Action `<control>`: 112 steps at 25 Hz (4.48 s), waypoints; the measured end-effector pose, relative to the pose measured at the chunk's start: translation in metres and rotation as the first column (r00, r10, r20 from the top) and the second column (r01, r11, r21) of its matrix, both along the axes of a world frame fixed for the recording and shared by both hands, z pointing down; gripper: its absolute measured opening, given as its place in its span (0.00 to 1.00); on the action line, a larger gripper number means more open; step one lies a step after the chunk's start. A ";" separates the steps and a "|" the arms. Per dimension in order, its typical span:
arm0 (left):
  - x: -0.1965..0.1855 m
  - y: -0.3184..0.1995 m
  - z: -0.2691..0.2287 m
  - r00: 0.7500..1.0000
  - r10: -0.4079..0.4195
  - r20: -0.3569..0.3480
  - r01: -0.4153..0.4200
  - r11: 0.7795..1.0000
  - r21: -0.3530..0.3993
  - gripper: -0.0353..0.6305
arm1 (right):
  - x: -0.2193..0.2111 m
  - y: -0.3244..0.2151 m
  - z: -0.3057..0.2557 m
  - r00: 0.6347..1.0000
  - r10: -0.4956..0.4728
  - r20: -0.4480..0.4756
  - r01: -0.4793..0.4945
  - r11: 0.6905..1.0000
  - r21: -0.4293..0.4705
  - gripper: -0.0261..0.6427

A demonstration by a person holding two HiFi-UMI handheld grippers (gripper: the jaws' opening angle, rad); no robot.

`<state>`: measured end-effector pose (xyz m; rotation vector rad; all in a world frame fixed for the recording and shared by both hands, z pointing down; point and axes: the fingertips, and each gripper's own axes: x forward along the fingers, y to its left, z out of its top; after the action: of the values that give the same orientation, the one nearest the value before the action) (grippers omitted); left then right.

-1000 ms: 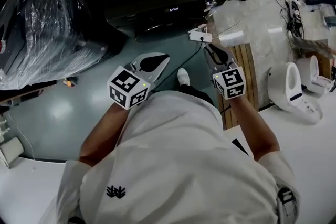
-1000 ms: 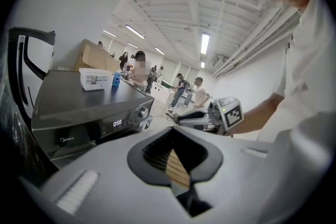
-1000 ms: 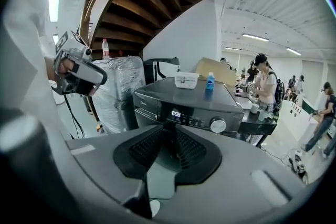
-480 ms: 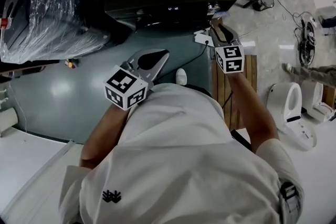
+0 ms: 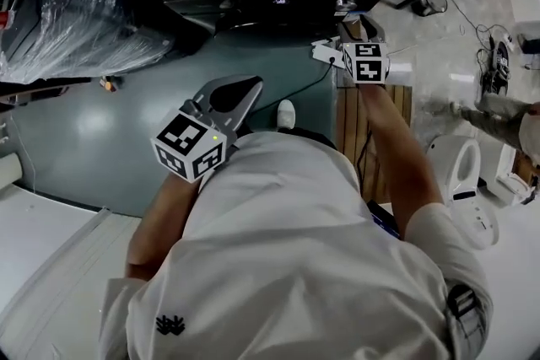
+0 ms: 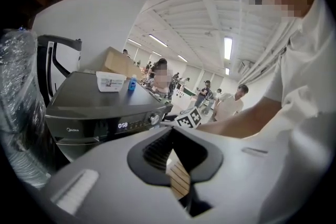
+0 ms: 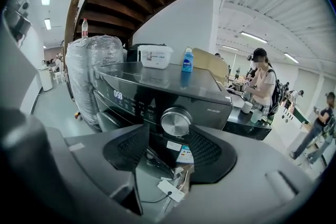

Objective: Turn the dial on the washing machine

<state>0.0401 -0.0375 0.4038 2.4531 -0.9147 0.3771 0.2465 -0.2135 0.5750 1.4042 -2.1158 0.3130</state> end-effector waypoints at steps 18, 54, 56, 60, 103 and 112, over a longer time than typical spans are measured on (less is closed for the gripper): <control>-0.019 -0.020 0.000 0.999 -0.024 0.032 0.024 1.000 0.009 0.14 | -0.003 -0.046 0.025 0.993 0.098 -0.070 -0.101 0.994 -0.041 0.41; -0.015 -0.052 -0.001 0.998 0.063 0.031 -0.064 0.998 0.019 0.14 | -0.008 -0.045 0.033 0.985 0.111 -0.136 -0.111 0.994 0.004 0.45; -0.015 -0.053 -0.001 0.998 0.062 0.033 -0.063 0.998 0.019 0.14 | -0.008 -0.046 0.033 0.984 0.117 -0.132 -0.117 0.993 0.004 0.45; -0.018 -0.053 0.000 0.998 0.058 0.035 -0.059 0.998 0.021 0.14 | -0.006 -0.048 0.031 0.984 0.142 -0.111 -0.142 0.990 0.006 0.43; -0.016 -0.059 0.002 0.995 0.094 0.036 -0.095 0.995 0.016 0.14 | -0.007 -0.050 0.033 0.984 0.155 -0.088 -0.156 0.988 0.000 0.44; -0.015 -0.060 0.001 0.995 0.093 0.039 -0.094 0.995 0.017 0.14 | 0.002 -0.050 0.022 0.938 0.273 0.216 -0.259 0.962 -0.092 0.43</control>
<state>0.0248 -0.0975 0.4048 2.5206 -0.8244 0.4513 0.2488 -0.2632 0.5974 1.6884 -2.0686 0.6696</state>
